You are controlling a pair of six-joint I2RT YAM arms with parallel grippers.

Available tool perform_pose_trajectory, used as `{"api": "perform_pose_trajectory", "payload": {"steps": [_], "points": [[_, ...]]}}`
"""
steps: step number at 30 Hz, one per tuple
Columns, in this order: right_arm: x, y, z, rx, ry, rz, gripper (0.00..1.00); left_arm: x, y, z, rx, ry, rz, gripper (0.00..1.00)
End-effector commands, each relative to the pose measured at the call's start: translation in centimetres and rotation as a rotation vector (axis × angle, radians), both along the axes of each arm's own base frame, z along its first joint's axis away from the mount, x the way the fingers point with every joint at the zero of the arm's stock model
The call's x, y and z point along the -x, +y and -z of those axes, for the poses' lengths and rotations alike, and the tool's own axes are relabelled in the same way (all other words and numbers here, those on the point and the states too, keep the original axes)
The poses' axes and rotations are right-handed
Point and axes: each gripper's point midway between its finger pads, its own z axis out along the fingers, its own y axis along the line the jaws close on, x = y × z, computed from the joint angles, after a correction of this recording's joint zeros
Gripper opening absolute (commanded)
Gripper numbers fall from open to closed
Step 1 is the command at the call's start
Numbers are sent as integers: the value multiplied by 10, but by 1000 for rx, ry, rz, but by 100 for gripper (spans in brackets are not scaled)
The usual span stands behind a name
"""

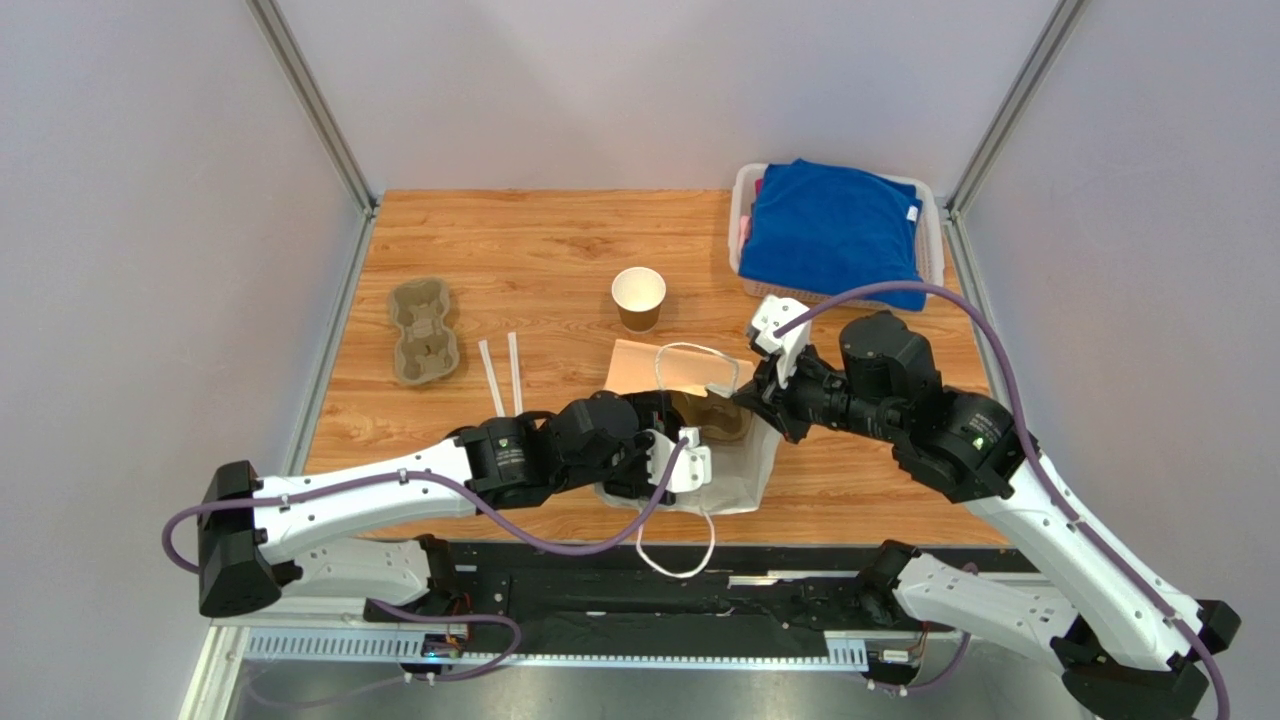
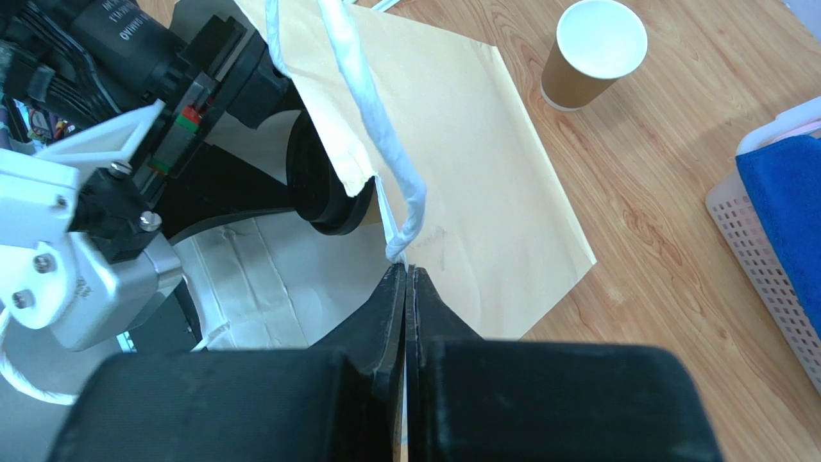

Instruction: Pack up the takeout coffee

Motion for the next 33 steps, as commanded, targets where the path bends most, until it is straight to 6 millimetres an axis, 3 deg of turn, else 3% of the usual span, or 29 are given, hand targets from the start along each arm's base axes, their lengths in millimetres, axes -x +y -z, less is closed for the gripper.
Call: {"api": "perform_pose_trajectory", "payload": {"steps": [1, 8, 13, 17, 25, 33], "points": [[-3, 0, -10, -50, -20, 35, 0, -2, -12, -51, 118, -48, 15, 42], [-5, 4, -13, -74, -8, 47, 0, 0, -27, -55, 107, -75, 76, 41], [-8, 3, -16, -86, -11, 72, 0, 8, -22, -51, 61, -101, 117, 41], [-8, 3, -19, -100, -3, 84, 0, 20, -19, -45, 7, -142, 195, 41], [-5, 7, -24, -103, -26, 51, 0, 41, -37, -31, -45, -104, 336, 41], [1, 12, -25, -98, -36, 9, 0, 34, -51, -15, -138, -157, 396, 41]]}}
